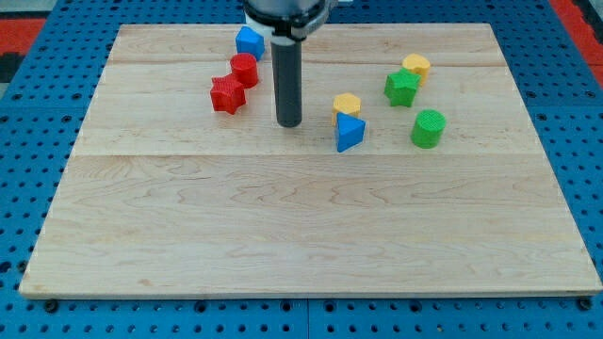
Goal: Separate the yellow hexagon from the blue triangle
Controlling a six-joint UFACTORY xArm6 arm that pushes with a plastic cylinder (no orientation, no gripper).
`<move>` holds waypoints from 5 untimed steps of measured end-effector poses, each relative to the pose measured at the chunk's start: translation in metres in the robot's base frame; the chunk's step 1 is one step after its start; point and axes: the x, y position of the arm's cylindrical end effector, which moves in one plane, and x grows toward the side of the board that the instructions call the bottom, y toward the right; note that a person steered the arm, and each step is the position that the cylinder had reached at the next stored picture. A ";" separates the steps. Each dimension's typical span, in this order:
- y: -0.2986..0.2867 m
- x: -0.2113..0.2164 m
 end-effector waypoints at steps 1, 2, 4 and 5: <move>0.024 0.019; 0.049 0.019; 0.071 0.014; 0.060 -0.007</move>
